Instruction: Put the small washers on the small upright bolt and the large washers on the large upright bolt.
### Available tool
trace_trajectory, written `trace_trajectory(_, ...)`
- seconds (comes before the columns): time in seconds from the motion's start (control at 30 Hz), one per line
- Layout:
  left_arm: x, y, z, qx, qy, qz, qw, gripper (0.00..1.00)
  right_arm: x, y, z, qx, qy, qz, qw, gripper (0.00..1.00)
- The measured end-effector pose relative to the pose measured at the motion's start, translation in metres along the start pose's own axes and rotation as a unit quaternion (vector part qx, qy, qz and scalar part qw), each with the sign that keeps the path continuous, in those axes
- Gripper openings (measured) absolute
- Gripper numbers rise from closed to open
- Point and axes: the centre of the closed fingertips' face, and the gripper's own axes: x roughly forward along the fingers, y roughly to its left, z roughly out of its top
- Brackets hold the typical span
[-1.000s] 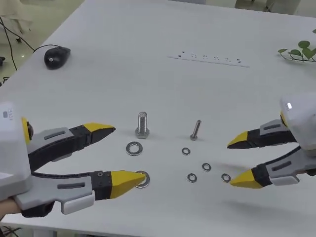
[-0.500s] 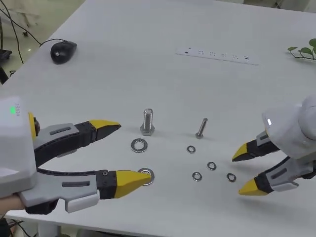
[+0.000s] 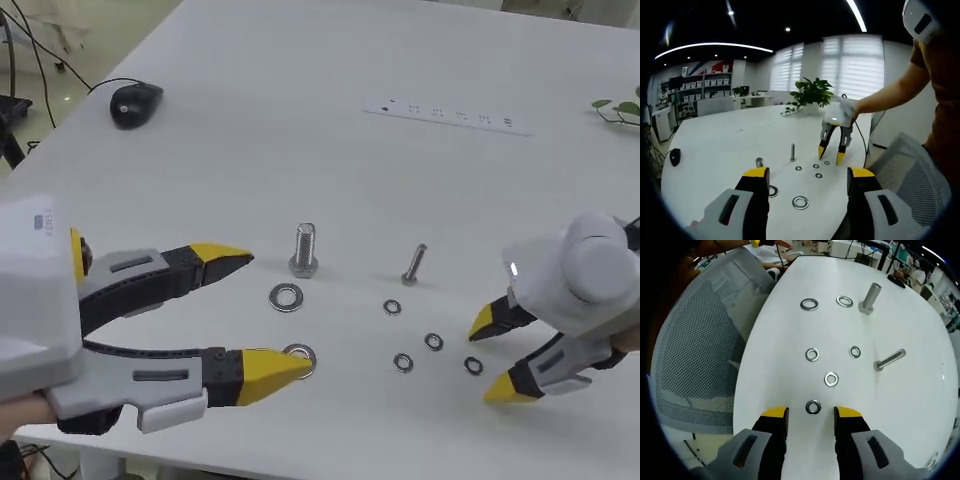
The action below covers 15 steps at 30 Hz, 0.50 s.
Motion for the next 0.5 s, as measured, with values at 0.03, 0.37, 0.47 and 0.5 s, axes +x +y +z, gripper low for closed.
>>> trace_trajectory(0.03,0.0,0.0002,0.0002,0.0,0.0,0.0,1.0,0.62,0.0006,0.0005,-0.0004,0.0,0.002,0.002,1.0,0.38)
trace_trajectory(0.37,0.0014,-0.0004,0.0,-0.002,0.0,-0.001,1.0,0.62,0.002,-0.0019,0.002,0.0,0.005,-0.001,1.0,0.33)
trace_trajectory(0.47,0.0013,-0.0001,-0.0008,-0.004,0.001,0.0,1.0,0.62,0.0023,-0.0029,0.0023,-0.009,0.007,-0.001,0.9999,0.32)
trace_trajectory(0.5,0.0011,0.0001,-0.0006,-0.005,0.0,0.001,1.0,0.62,0.0024,-0.0024,0.0025,-0.01,0.009,-0.001,0.9999,0.31)
